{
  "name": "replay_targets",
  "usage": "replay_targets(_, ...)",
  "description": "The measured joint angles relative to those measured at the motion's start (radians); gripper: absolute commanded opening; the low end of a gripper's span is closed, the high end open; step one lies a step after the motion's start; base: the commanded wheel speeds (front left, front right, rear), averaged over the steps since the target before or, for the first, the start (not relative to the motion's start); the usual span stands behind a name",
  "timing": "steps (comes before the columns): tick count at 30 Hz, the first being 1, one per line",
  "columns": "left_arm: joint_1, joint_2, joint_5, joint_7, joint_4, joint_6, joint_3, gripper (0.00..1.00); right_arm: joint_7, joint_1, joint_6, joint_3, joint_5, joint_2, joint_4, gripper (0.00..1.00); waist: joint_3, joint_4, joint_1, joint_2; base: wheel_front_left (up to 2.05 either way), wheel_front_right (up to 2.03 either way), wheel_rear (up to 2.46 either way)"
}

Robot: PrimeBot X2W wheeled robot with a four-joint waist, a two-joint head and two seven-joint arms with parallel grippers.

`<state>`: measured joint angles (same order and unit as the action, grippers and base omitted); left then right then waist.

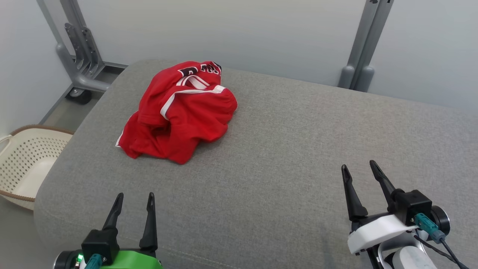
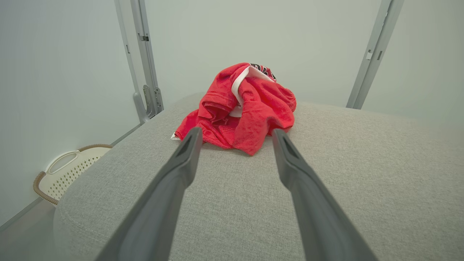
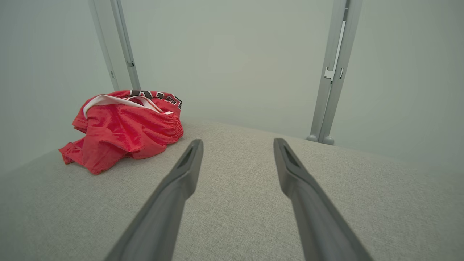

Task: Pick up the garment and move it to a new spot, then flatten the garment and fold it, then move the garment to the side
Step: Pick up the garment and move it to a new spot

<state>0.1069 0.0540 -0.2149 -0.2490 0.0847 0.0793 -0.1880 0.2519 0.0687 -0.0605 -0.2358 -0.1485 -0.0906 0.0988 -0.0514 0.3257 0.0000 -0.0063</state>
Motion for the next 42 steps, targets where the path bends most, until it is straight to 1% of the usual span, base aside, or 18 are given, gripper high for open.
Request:
replay_targets(2,0.000,0.000,0.000,0.000,0.000,0.000,0.005,1.00,0.000,0.000,0.001,-0.005,0.000,0.001,0.000,1.00,0.001,0.013,0.0000,0.0000,0.00,0.00,0.00)
replay_targets(6,0.000,0.002,0.000,0.000,0.000,0.000,0.020,1.00,0.000,0.000,0.014,-0.024,0.001,0.004,0.002,1.00,0.005,0.021,0.0000,0.0000,0.00,0.00,0.00)
replay_targets(13,-0.049,0.021,0.011,0.000,0.007,-0.011,0.002,1.00,0.000,-0.001,0.016,-0.030,0.019,0.004,0.009,1.00,0.017,-0.004,0.0000,0.0000,0.00,0.00,0.00)
replay_targets(18,-0.130,0.026,0.025,0.004,0.030,-0.030,-0.013,1.00,0.000,-0.004,0.017,-0.030,0.028,0.001,0.009,1.00,0.035,-0.031,0.0000,0.0000,0.00,0.00,0.00)
replay_targets(22,-0.213,0.030,0.043,0.024,0.053,-0.044,-0.027,1.00,0.000,-0.012,0.025,-0.035,0.035,-0.003,0.009,1.00,0.057,-0.056,0.0000,0.0000,0.00,0.00,0.00)
replay_targets(25,-0.272,0.033,0.060,0.051,0.084,-0.054,-0.046,1.00,0.000,-0.027,0.025,-0.041,0.041,-0.005,0.004,1.00,0.077,-0.079,0.0000,0.0000,0.00,0.00,0.00)
replay_targets(30,-0.369,0.034,0.072,0.092,0.155,-0.071,-0.070,1.00,0.000,-0.045,0.034,-0.047,0.047,-0.014,-0.002,1.00,0.118,-0.120,0.0000,0.0000,0.00,0.00,0.00)
replay_targets(37,-0.467,0.034,0.085,0.152,0.283,-0.070,-0.060,1.00,0.000,-0.090,0.044,-0.057,0.061,-0.035,-0.019,1.00,0.180,-0.189,0.0000,0.0000,0.00,0.00,0.00)
replay_targets(38,-0.480,0.032,0.086,0.159,0.301,-0.067,-0.052,1.00,0.000,-0.094,0.050,-0.057,0.062,-0.037,-0.019,1.00,0.189,-0.200,0.0000,0.0000,0.00,0.00,0.00)
replay_targets(39,-0.495,0.030,0.086,0.165,0.317,-0.059,-0.044,1.00,0.000,-0.099,0.051,-0.059,0.062,-0.037,-0.020,1.00,0.198,-0.210,0.0000,0.0000,0.00,0.00,0.00)
replay_targets(41,-0.530,0.031,0.087,0.179,0.351,-0.056,-0.040,1.00,0.000,-0.106,0.052,-0.063,0.064,-0.037,-0.023,1.00,0.217,-0.229,0.0000,0.0000,0.00,0.00,0.00)
replay_targets(42,-0.546,0.031,0.090,0.190,0.369,-0.051,-0.039,1.00,0.000,-0.110,0.058,-0.066,0.069,-0.037,-0.025,1.00,0.226,-0.239,0.0000,0.0000,0.00,0.00,0.00)
